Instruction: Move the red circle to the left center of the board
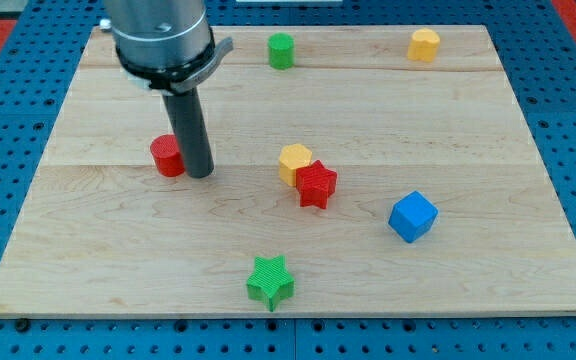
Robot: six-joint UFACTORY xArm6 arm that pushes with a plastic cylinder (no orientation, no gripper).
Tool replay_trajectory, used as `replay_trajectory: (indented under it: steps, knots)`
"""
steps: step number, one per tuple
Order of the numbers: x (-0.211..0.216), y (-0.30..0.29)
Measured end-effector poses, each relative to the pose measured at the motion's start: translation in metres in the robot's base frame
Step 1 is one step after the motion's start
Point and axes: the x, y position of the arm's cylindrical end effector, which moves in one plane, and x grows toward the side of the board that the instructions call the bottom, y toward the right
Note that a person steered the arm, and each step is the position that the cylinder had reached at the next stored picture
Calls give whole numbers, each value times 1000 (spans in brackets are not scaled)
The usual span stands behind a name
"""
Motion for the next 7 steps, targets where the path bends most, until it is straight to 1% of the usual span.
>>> replay_trajectory:
  steps: [1,2,3,4,6,7]
  knots:
    - [-1,-24]
    - [-7,-74]
    - [-10,-60]
    - [-30,-46]
    - [-31,-107]
    - [-31,-73]
